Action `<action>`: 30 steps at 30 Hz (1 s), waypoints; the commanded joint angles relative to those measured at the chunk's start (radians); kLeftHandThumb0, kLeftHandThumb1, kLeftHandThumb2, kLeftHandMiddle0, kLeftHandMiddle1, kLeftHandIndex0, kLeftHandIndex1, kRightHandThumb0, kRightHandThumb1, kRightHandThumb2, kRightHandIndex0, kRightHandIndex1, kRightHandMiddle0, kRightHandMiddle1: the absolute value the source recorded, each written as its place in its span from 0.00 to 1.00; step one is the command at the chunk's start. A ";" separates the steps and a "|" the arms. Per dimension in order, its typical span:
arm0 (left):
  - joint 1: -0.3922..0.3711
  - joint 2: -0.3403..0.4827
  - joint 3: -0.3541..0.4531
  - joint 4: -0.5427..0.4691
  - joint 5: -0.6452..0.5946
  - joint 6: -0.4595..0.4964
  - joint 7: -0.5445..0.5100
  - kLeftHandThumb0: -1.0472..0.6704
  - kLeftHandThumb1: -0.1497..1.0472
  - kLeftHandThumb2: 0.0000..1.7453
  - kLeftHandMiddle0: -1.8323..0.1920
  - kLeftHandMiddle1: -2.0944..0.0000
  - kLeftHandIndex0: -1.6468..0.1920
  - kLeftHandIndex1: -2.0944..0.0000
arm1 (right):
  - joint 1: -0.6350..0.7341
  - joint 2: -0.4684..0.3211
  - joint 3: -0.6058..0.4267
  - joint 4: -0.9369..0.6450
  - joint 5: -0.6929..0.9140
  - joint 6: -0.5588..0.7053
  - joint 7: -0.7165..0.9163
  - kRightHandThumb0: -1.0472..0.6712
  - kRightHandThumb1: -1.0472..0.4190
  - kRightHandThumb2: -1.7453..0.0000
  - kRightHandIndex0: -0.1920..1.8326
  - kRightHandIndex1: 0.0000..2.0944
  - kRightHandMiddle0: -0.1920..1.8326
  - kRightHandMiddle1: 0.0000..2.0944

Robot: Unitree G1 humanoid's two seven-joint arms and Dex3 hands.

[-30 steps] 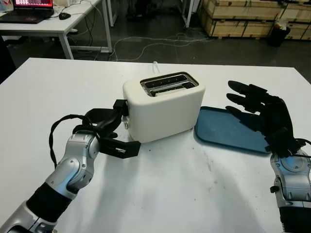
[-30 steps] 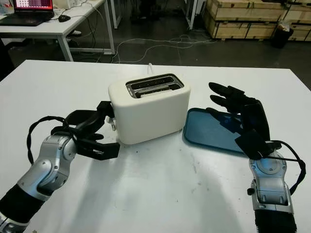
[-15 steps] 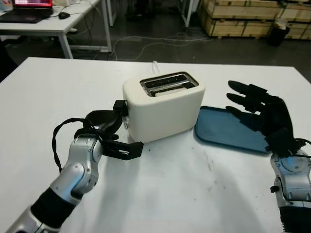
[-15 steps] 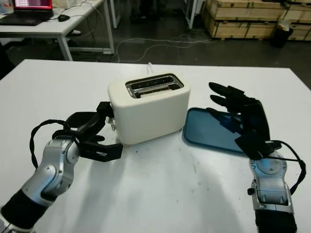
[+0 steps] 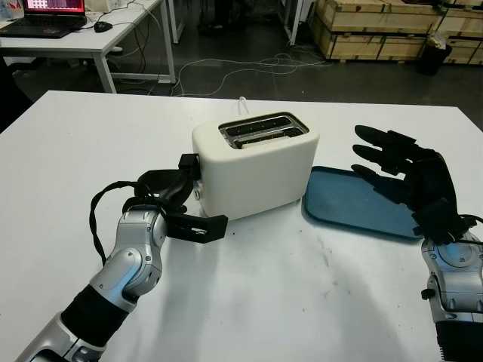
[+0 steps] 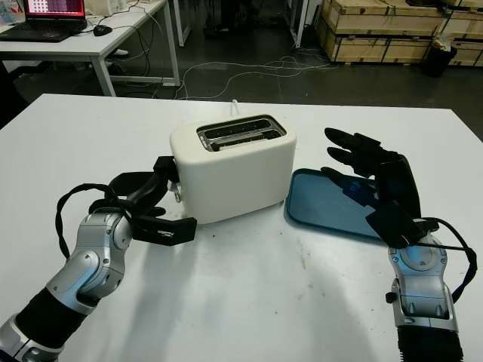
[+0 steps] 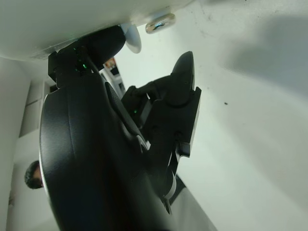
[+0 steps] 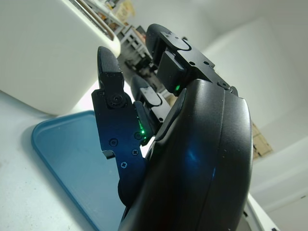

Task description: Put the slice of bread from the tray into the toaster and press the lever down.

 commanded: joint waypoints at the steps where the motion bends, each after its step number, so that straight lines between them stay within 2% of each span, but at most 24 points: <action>1: 0.101 -0.046 -0.100 0.155 -0.090 -0.049 -0.122 0.55 0.89 0.14 0.57 0.58 0.37 0.85 | -0.009 -0.008 0.000 0.007 -0.005 -0.012 0.000 0.42 0.09 0.94 0.48 0.00 0.44 0.00; 3: 0.097 -0.047 -0.094 0.157 -0.099 -0.055 -0.122 0.56 0.89 0.13 0.57 0.56 0.39 0.86 | -0.008 -0.011 0.000 0.006 -0.009 -0.012 -0.001 0.41 0.09 0.94 0.48 0.00 0.44 0.00; 4: 0.093 -0.048 -0.093 0.159 -0.098 -0.055 -0.121 0.56 0.88 0.11 0.55 0.55 0.37 0.85 | -0.008 -0.012 0.000 0.005 -0.010 -0.011 0.000 0.42 0.09 0.94 0.48 0.00 0.44 0.00; 6: 0.064 -0.044 -0.109 0.154 -0.067 -0.030 -0.163 0.54 0.88 0.10 0.55 0.54 0.37 0.85 | -0.007 -0.012 0.000 0.007 -0.009 -0.014 0.002 0.42 0.09 0.93 0.48 0.00 0.44 0.00; 8: 0.062 -0.037 -0.106 0.108 -0.043 -0.014 -0.154 0.53 0.89 0.09 0.54 0.54 0.38 0.85 | -0.009 -0.011 0.001 0.009 -0.008 -0.021 0.002 0.42 0.09 0.94 0.48 0.00 0.44 0.00; 10: 0.081 -0.027 -0.084 0.052 -0.047 -0.020 -0.123 0.55 0.89 0.07 0.47 0.37 0.36 0.71 | -0.010 -0.008 0.001 0.007 -0.004 -0.017 0.002 0.42 0.09 0.94 0.48 0.00 0.44 0.00; 12: 0.082 -0.007 -0.076 0.009 -0.049 -0.030 -0.136 0.56 0.89 0.07 0.44 0.29 0.40 0.52 | -0.012 -0.007 0.002 0.014 -0.002 -0.023 0.004 0.43 0.09 0.94 0.48 0.00 0.44 0.00; 14: 0.089 0.000 -0.071 -0.020 -0.057 -0.037 -0.131 0.56 0.88 0.06 0.44 0.30 0.43 0.49 | -0.013 -0.007 0.002 0.021 -0.003 -0.032 0.003 0.43 0.09 0.94 0.48 0.00 0.45 0.00; 16: 0.087 -0.008 -0.072 -0.027 -0.064 -0.017 -0.151 0.56 0.89 0.05 0.48 0.34 0.45 0.47 | -0.012 -0.008 0.002 0.020 -0.006 -0.032 0.002 0.42 0.09 0.94 0.48 0.00 0.45 0.00; 19: 0.091 -0.012 -0.074 -0.032 -0.081 -0.010 -0.172 0.56 0.89 0.07 0.50 0.48 0.46 0.59 | -0.010 -0.008 0.003 0.007 -0.005 -0.019 0.002 0.42 0.09 0.94 0.48 0.00 0.45 0.00; 21: 0.093 -0.014 -0.068 -0.023 -0.087 -0.022 -0.152 0.55 0.89 0.08 0.46 0.49 0.42 0.62 | -0.009 -0.008 0.004 0.006 -0.010 -0.019 -0.001 0.43 0.09 0.94 0.48 0.00 0.45 0.00; 23: 0.104 -0.010 -0.050 -0.022 -0.100 -0.057 -0.105 0.55 0.88 0.10 0.44 0.33 0.40 0.48 | -0.010 -0.008 0.006 0.012 -0.013 -0.028 -0.001 0.43 0.09 0.94 0.48 0.00 0.44 0.00; 24: 0.117 -0.010 -0.028 -0.029 -0.124 -0.091 -0.066 0.55 0.87 0.11 0.43 0.29 0.40 0.41 | -0.010 -0.008 0.006 0.013 -0.015 -0.028 -0.002 0.43 0.09 0.94 0.48 0.00 0.44 0.00; 25: 0.125 -0.002 -0.006 -0.043 -0.147 -0.126 -0.039 0.55 0.84 0.14 0.46 0.24 0.45 0.32 | -0.010 -0.006 0.006 0.012 -0.014 -0.025 -0.002 0.43 0.09 0.94 0.48 0.00 0.44 0.00; 26: 0.132 0.009 0.018 -0.055 -0.172 -0.175 -0.004 0.54 0.81 0.18 0.52 0.27 0.50 0.35 | -0.010 -0.004 0.006 0.014 -0.011 -0.025 -0.002 0.43 0.09 0.94 0.48 0.00 0.44 0.00; 28: 0.145 0.019 0.072 -0.082 -0.225 -0.241 0.052 0.51 0.74 0.30 0.55 0.38 0.53 0.51 | -0.012 -0.002 0.006 0.019 -0.013 -0.028 -0.005 0.42 0.09 0.94 0.48 0.00 0.44 0.00; 30: 0.167 0.002 0.143 -0.106 -0.296 -0.281 0.117 0.48 0.72 0.33 0.57 0.40 0.55 0.57 | -0.014 -0.001 0.007 0.025 -0.013 -0.028 -0.006 0.42 0.09 0.94 0.47 0.00 0.44 0.00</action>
